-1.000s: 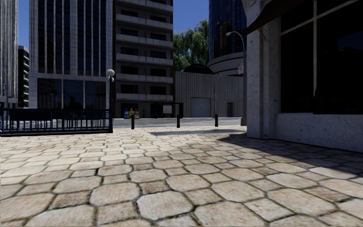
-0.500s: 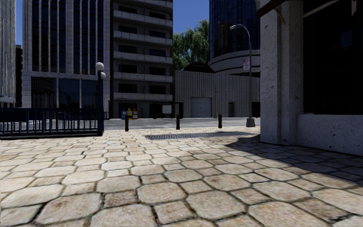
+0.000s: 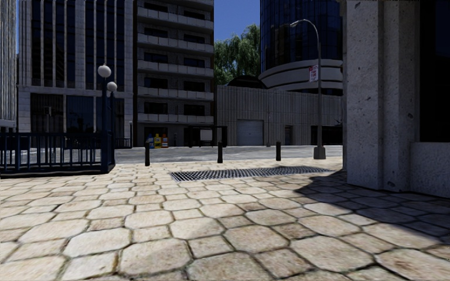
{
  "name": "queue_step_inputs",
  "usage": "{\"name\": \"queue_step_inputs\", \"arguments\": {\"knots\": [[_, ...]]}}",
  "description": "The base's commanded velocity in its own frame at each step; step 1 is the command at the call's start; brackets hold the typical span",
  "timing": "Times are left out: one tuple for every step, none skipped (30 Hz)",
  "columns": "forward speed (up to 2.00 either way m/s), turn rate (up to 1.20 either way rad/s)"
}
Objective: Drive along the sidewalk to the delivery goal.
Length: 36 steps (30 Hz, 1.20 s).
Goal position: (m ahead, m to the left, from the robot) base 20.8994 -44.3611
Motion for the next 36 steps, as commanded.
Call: {"name": "queue_step_inputs", "arguments": {"knots": [[2.00,0.00],[2.00,0.00],[2.00,0.00],[2.00,0.00],[2.00,0.00],[2.00,0.00],[2.00,0.00],[2.00,0.00],[2.00,0.00],[2.00,0.00],[2.00,0.00],[2.00,0.00],[2.00,0.00],[2.00,0.00],[2.00,0.00],[2.00,0.00],[2.00,0.00],[2.00,0.00],[2.00,0.00],[2.00,0.00],[2.00,0.00],[2.00,0.00],[2.00,0.00],[2.00,0.00],[2.00,0.00],[2.00,0.00],[2.00,0.00],[2.00,-0.01],[2.00,-0.06],[2.00,-0.06],[2.00,-0.10],[2.00,-0.18],[2.00,-0.22],[2.00,-0.24],[2.00,-0.24],[2.00,-0.25]]}}
